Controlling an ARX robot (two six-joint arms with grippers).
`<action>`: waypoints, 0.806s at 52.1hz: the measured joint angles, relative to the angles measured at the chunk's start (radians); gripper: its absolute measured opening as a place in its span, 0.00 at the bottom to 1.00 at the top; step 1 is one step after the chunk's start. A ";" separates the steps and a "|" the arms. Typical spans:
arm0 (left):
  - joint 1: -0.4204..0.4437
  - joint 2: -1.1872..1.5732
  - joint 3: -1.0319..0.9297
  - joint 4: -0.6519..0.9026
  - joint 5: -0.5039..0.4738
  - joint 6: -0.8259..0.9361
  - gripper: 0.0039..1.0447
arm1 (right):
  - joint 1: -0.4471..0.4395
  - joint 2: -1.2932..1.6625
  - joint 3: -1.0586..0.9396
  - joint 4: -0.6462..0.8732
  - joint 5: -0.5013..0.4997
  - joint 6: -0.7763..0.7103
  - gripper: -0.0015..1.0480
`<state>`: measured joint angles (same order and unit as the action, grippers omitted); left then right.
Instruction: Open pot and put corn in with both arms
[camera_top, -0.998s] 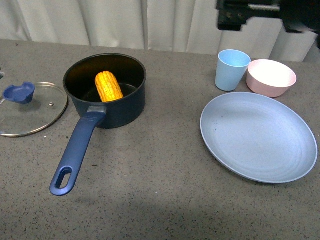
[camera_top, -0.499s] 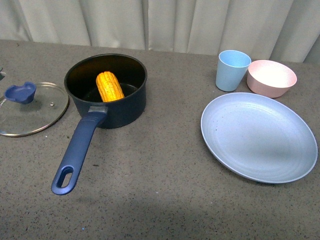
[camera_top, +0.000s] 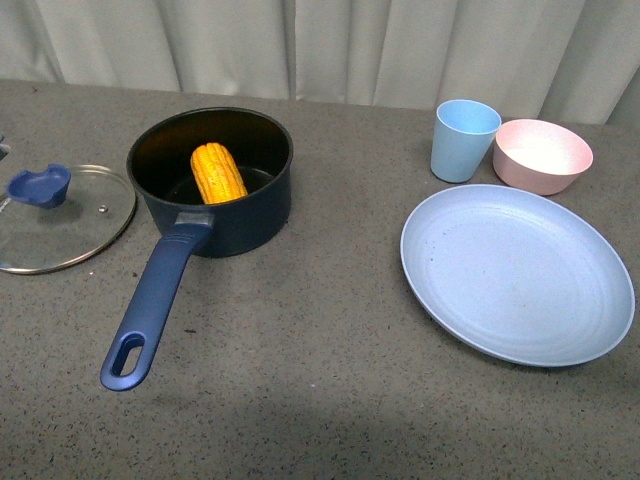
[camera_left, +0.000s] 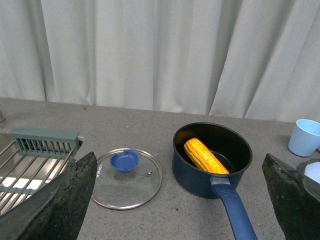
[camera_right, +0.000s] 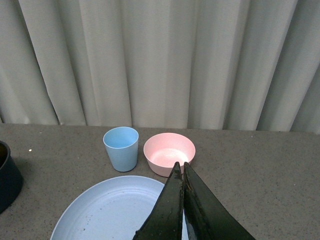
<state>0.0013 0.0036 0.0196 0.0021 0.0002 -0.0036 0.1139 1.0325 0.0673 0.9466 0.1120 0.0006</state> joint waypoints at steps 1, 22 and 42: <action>0.000 0.000 0.000 0.000 0.000 0.000 0.94 | -0.004 -0.017 -0.004 -0.012 -0.003 0.000 0.01; 0.000 0.000 0.000 0.000 0.000 0.000 0.94 | -0.111 -0.312 -0.055 -0.253 -0.108 0.000 0.01; 0.000 0.000 0.000 0.000 0.000 0.000 0.94 | -0.111 -0.564 -0.062 -0.481 -0.110 0.000 0.01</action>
<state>0.0013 0.0036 0.0196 0.0021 0.0002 -0.0036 0.0025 0.4686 0.0051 0.4656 0.0017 0.0006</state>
